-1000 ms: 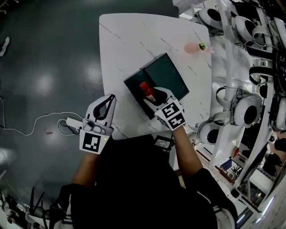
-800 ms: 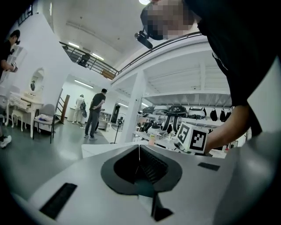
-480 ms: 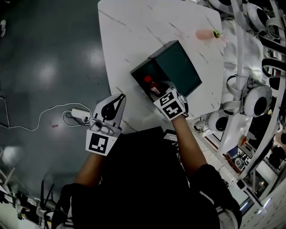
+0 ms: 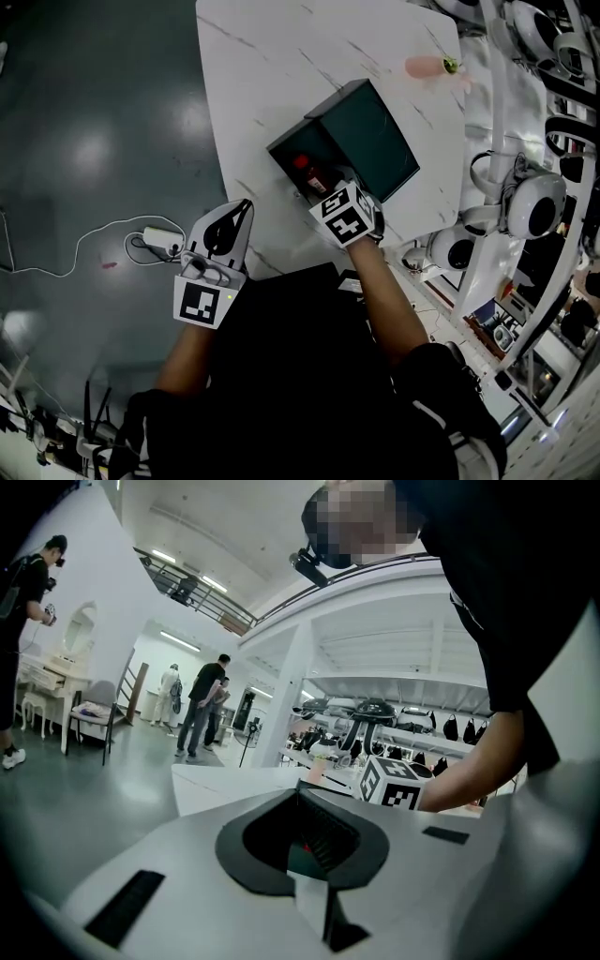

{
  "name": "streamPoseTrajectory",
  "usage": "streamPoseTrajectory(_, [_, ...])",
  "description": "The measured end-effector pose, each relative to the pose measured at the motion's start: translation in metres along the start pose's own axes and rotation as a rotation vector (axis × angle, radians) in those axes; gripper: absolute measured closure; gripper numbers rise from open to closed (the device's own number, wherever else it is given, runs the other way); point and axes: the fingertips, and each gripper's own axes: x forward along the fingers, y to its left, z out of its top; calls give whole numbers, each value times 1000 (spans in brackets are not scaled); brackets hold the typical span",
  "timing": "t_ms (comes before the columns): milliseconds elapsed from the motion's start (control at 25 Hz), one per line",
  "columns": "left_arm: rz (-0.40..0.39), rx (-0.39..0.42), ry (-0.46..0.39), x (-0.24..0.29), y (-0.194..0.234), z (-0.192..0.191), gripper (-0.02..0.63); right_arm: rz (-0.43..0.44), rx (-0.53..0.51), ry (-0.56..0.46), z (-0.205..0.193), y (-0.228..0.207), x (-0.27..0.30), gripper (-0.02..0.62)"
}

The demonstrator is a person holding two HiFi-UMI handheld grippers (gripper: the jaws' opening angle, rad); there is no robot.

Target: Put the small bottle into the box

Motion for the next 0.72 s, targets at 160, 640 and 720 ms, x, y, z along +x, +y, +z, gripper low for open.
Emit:
streamPoseTrajectory(160, [8,-9,-17,-5,3,-2,589,9,-1,8,-2,-1,4,357])
streamPoseTrajectory(640, [38,81,-101,-14,-6,35,589,61,39,-203,34,-16,-58,341])
streamPoseTrajectory(720, [48,98,-106,-20,-21,43,589,74,40,-309,41,-15,-99,348])
